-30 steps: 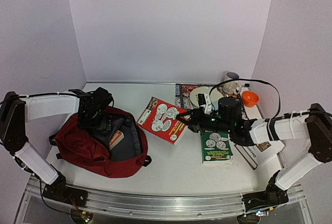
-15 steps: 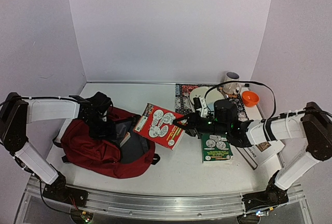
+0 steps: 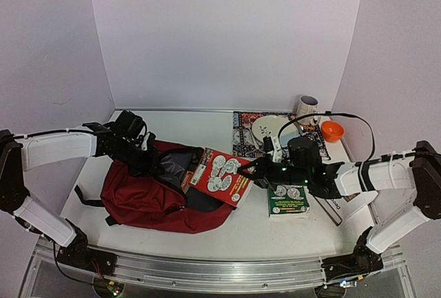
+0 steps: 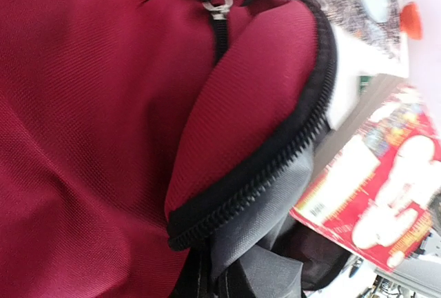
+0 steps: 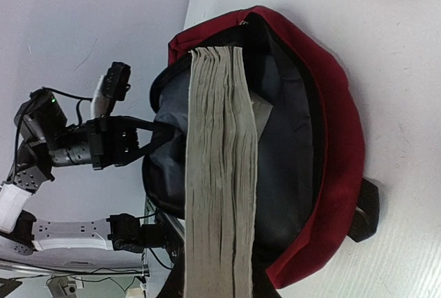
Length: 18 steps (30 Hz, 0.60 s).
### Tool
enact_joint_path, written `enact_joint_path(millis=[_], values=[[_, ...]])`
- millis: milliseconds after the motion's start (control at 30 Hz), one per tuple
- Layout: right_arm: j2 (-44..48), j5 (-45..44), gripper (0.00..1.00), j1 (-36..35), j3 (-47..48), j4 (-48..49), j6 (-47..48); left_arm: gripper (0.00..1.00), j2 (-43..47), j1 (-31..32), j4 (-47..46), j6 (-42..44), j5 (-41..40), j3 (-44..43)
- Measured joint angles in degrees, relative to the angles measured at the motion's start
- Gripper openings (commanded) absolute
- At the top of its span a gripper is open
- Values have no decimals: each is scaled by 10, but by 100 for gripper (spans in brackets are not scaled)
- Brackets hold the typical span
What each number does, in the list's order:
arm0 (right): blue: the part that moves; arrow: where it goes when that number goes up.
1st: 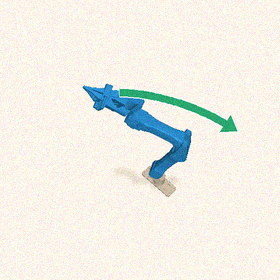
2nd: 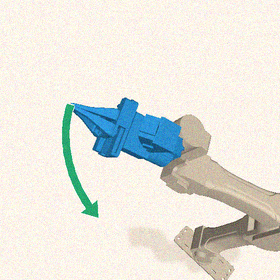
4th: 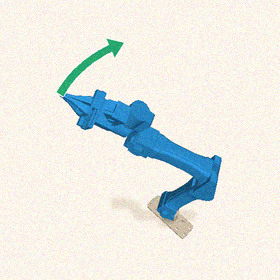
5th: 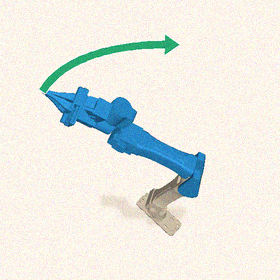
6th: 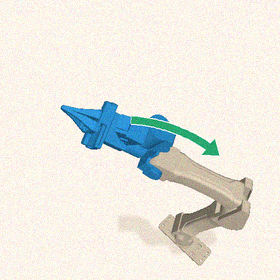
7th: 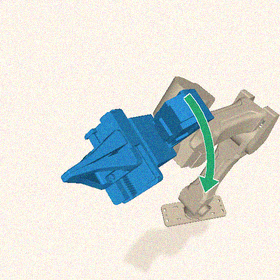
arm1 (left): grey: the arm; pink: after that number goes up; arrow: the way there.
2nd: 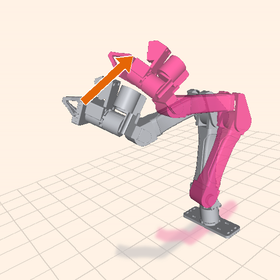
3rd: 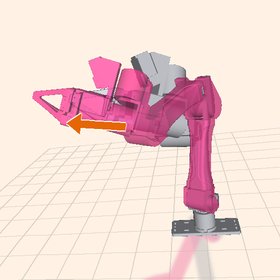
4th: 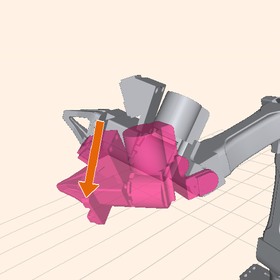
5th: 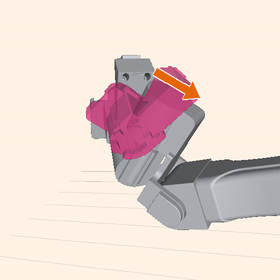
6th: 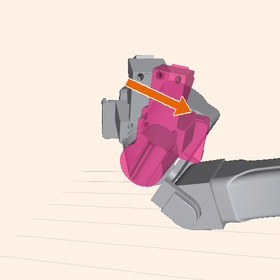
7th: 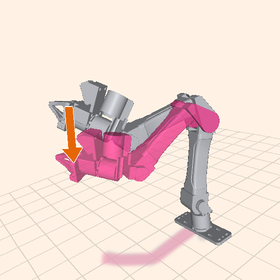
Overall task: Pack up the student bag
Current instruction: Pick up the largest pocket of the bag from the student bag, then place the book in the largest pocket of the bag.
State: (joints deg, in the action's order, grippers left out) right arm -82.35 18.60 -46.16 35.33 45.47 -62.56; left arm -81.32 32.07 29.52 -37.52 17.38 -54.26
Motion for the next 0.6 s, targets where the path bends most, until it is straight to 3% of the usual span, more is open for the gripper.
enact_joint_path(millis=[233, 600], values=[[21, -13, 0, 11, 1, -26, 4, 0, 61, 0, 13, 1, 17, -20], [-99, 36, 0, -14, 78, 29, -23, 0, 64, 0, 15, 12, 58, -70]])
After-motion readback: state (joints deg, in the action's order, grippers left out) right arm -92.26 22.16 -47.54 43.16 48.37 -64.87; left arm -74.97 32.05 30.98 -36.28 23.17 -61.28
